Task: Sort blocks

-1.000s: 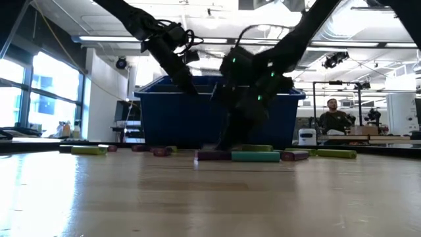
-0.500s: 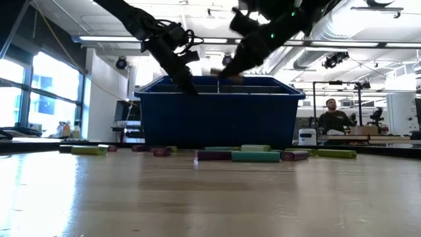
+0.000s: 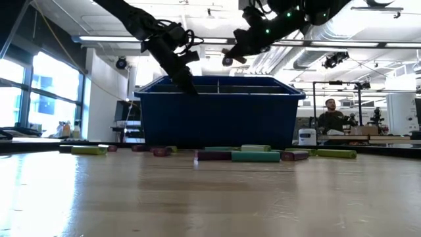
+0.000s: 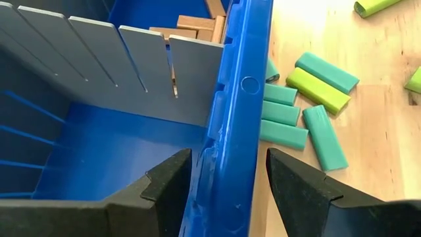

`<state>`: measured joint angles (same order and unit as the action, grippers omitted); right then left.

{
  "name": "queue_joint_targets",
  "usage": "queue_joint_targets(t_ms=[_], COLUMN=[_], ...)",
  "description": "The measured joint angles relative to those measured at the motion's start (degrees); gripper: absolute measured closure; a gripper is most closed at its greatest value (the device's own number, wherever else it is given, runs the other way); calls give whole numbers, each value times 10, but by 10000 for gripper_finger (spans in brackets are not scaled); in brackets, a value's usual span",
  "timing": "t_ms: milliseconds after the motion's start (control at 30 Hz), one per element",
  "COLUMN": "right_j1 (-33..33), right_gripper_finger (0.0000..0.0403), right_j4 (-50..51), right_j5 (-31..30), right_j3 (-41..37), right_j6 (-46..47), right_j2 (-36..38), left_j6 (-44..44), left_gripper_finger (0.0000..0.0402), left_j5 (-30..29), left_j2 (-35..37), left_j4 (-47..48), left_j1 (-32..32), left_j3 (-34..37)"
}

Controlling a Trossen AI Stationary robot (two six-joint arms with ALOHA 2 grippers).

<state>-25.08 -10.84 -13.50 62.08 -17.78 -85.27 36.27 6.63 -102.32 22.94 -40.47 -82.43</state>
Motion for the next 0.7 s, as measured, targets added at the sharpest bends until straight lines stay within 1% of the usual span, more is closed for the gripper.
queue_joint_targets(t_ms=[133,367,433,500,567,700], right_j1=[-48,-136,-152,-160,-159,-145], right_gripper_finger=[314,314,314,314,314,314], right_j4=[-13,-28,-46,-58,-73,-84], right_j5=[-31,-25,-5,35,64,98], right_j3=[0,-25,-29,-29,-29,-29], right_j6=[-2,24,36,51,57,58], right_j2=[0,-3,-3,-3,-3,-3], left_j6=[0,3,5,7,15,19], left_gripper_finger=[222,222,222,222,222,222], left_j5=[0,-9,-27,-39,-44,-44], left_j2=[0,0,0,0,0,0], left_j4=[3,4,4,5,9,22], left_j1=[3,7,9,11,12,17], left_j3=[0,0,0,0,0,0])
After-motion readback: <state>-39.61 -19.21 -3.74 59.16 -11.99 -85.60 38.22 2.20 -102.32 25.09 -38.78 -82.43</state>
